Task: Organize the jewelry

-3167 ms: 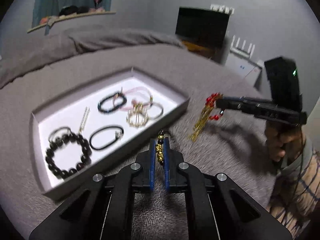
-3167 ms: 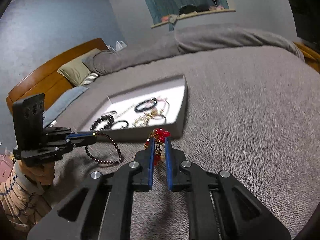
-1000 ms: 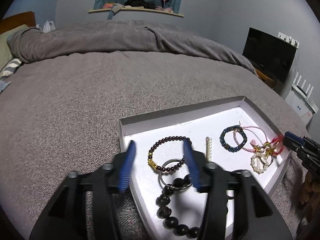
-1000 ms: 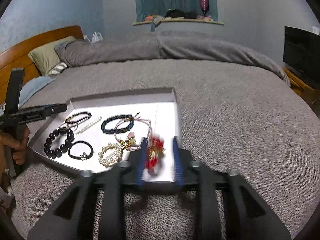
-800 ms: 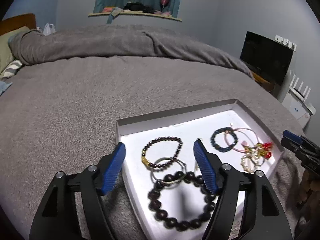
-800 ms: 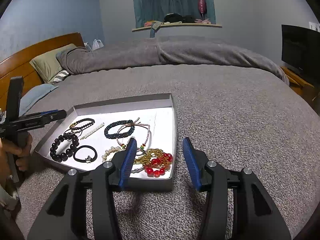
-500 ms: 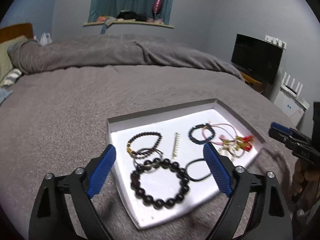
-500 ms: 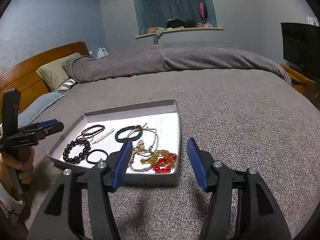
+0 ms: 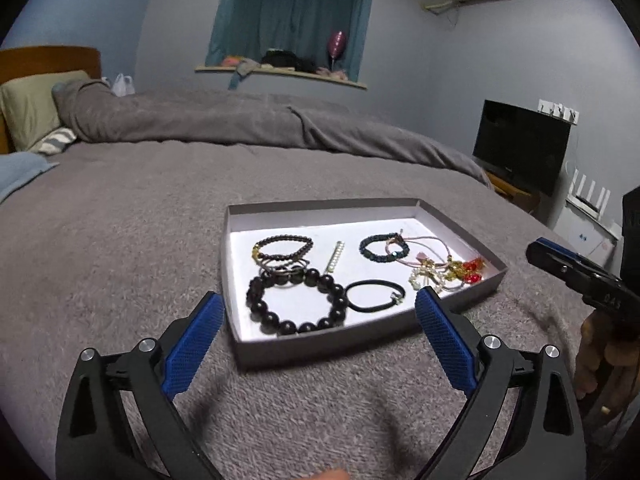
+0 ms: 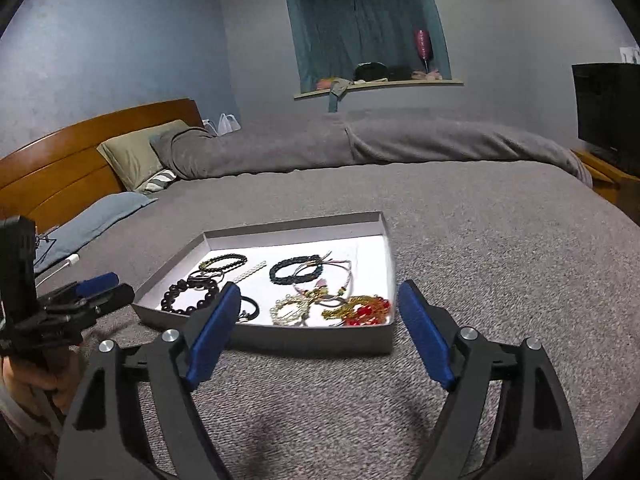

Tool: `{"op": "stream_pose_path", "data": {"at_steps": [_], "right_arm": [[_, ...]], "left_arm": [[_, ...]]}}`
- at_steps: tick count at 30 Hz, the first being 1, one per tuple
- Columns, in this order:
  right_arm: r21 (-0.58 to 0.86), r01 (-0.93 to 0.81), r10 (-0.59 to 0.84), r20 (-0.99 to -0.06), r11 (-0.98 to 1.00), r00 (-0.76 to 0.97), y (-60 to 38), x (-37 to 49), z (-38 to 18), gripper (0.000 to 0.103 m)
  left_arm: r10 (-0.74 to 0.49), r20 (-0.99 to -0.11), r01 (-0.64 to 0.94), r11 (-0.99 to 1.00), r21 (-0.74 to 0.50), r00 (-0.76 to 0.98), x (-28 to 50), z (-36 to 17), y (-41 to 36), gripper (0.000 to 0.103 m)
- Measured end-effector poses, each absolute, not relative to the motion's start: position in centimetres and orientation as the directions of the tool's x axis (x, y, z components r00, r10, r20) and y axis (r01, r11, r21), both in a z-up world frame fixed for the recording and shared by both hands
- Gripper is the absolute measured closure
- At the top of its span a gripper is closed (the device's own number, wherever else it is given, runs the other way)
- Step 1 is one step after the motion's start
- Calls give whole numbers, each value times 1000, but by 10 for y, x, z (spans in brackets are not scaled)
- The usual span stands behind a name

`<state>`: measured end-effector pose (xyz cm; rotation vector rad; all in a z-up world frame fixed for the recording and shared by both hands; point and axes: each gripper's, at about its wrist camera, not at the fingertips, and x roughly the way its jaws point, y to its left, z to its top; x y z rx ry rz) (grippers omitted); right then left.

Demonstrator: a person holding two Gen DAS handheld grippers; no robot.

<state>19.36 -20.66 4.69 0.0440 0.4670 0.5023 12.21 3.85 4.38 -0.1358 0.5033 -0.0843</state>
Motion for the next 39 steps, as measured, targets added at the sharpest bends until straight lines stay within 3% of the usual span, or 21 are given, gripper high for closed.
{"op": "stream_pose_path", "data": {"at_steps": [8, 14, 39], "right_arm": [[124, -458, 467, -405, 880, 786, -196, 182, 39, 22], [120, -450, 460, -366, 885, 809, -199, 171, 37, 15], [101, -445, 449, -368, 890, 814, -199, 165, 32, 12]], "left_arm": [[-104, -436, 43, 988, -148, 894, 113, 38, 32, 5], [-81, -402, 44, 994, -100, 912, 105, 39, 23, 5], [-52, -402, 24, 997, -75, 914, 104, 38, 20, 5]]}}
